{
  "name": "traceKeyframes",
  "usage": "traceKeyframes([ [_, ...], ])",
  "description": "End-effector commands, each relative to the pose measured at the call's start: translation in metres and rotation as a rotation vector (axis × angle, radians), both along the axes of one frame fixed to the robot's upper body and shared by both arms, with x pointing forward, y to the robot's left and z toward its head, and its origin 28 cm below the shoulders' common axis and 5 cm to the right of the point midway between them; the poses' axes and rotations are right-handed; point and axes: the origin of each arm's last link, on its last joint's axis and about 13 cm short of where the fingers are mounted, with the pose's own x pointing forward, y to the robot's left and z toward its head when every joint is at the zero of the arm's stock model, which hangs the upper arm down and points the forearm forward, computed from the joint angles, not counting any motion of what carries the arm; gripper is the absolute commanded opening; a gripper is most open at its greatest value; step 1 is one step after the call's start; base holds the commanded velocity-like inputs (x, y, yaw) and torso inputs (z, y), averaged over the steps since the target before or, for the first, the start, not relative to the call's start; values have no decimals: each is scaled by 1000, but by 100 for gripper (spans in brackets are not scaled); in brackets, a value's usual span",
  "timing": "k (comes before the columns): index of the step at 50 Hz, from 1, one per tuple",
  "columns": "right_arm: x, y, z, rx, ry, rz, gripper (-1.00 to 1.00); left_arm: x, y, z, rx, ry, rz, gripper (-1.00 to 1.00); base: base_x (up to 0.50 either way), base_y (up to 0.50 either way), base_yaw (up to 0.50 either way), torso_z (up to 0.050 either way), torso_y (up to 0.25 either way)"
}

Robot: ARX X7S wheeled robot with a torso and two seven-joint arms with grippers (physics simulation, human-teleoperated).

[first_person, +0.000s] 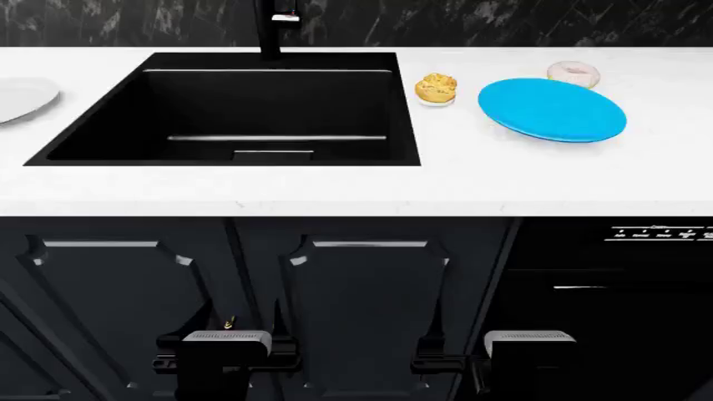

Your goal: Place the pastries on the plates.

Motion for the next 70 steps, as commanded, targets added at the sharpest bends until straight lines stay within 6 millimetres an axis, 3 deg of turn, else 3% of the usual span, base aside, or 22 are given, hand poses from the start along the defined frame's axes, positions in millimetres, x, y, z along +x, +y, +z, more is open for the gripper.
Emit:
traceKeyframes([
  [1,1,1,0,0,-10,1,100,1,0,2,1,-7,10,100,0,0,0,0,0],
  [15,0,1,1,-24,-13,21,100,0,4,2,6,-12,25,100,0,-10,0,0,0],
  [62,2,-2,4,-26,-32,6,100,-3,2,2,10,-15,30,100,-8,-459,0,0,0],
  [70,1,-2,6,-24,-36,-8,100,-3,3,4,10,-39,25,100,29,-118,0,7,0],
])
